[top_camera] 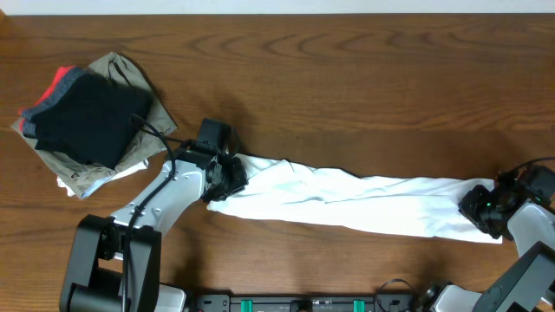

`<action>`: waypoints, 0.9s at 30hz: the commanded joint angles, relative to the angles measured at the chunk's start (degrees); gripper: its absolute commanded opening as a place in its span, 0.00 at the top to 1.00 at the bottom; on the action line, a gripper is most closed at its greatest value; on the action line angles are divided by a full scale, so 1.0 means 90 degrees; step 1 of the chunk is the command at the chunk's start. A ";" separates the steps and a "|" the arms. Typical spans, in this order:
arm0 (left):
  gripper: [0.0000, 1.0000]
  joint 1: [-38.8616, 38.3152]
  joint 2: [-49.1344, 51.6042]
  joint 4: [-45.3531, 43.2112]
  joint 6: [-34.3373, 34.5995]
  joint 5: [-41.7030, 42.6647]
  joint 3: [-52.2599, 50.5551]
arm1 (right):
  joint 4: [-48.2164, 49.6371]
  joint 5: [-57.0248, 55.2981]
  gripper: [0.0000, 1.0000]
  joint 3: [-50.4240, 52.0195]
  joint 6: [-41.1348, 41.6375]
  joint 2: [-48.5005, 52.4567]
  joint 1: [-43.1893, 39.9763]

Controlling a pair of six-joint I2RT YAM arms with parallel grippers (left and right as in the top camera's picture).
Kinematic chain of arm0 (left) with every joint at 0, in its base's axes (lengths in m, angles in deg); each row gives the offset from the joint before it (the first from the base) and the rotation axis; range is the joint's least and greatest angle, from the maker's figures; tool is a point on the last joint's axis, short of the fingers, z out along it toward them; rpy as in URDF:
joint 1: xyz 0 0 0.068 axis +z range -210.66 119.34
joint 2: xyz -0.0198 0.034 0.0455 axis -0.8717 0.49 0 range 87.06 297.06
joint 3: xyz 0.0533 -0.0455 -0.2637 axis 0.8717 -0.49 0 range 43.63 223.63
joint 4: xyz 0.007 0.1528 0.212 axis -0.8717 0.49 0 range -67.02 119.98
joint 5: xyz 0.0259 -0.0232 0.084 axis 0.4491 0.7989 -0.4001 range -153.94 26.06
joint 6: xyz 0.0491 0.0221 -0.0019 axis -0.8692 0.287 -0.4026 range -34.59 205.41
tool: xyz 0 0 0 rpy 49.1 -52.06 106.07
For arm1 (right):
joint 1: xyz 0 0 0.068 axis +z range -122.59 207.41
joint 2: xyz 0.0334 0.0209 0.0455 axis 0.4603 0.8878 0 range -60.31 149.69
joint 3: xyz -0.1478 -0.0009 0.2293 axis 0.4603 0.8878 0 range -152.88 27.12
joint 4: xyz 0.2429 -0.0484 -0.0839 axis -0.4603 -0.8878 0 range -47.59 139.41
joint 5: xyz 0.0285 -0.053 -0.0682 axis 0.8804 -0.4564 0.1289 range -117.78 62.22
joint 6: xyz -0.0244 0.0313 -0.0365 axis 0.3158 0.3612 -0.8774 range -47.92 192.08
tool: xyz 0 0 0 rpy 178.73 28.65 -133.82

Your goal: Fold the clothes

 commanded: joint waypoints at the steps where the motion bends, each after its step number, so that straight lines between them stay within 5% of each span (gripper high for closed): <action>1: 0.75 0.0032 0.0049 -0.0158 -0.0041 -0.0102 -0.0022 | 0.0289 -0.0036 0.72 0.0206 0.0153 0.0401 0.0046; 14: 0.75 0.0032 0.0682 -0.1530 -0.0036 -0.0066 -0.0022 | 0.2438 0.1637 0.61 0.0194 0.0384 0.1443 0.0087; 21: 0.75 0.0032 0.0685 -0.2657 -0.0034 0.0551 -0.0019 | 0.2786 0.1642 0.58 0.0153 0.0486 0.1443 0.0408; 27: 0.75 0.0034 0.0682 -0.2540 -0.0039 0.0544 0.0010 | 0.2696 0.1727 0.53 -0.0112 0.0486 0.1443 0.0568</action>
